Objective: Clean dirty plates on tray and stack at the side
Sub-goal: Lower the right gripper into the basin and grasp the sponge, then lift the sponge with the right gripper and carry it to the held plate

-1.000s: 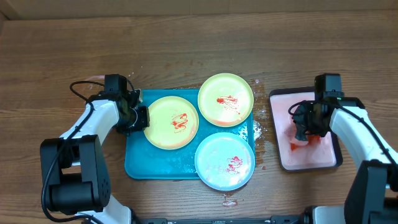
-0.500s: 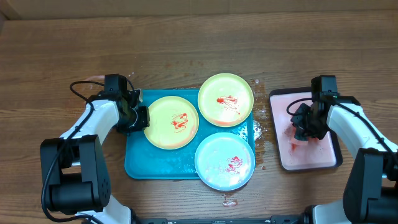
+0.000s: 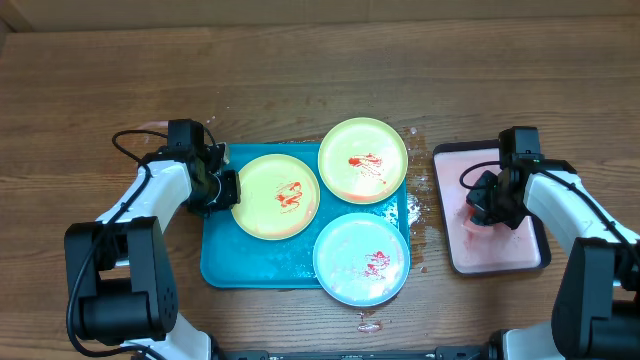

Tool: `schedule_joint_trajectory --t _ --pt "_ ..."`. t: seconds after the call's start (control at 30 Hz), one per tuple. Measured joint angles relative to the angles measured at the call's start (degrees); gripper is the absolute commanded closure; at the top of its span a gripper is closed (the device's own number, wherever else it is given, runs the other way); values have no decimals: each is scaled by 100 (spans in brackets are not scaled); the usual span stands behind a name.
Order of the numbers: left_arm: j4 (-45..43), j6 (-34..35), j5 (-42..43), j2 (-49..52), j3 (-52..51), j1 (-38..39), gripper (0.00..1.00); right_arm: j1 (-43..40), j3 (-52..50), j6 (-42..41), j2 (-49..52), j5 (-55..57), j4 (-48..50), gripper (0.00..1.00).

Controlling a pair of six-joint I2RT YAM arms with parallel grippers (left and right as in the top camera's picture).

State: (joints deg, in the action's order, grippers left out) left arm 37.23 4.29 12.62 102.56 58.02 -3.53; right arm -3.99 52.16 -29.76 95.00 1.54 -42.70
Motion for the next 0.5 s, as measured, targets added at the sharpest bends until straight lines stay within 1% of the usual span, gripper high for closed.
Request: schedule_joint_trajectory --t 0.13,0.23,0.37,0.5 --pt "-2 0 2 0 -2 0 96 0 39 48 -48 4 -133 96" --pt "-2 0 4 0 0 0 95 2 72 94 -293 46 -350 96" --pt "-2 0 2 0 -2 0 96 87 153 129 -1058 302 -402 96" --pt "-7 0 4 0 -2 0 96 496 262 133 -2011 699 -400 96"
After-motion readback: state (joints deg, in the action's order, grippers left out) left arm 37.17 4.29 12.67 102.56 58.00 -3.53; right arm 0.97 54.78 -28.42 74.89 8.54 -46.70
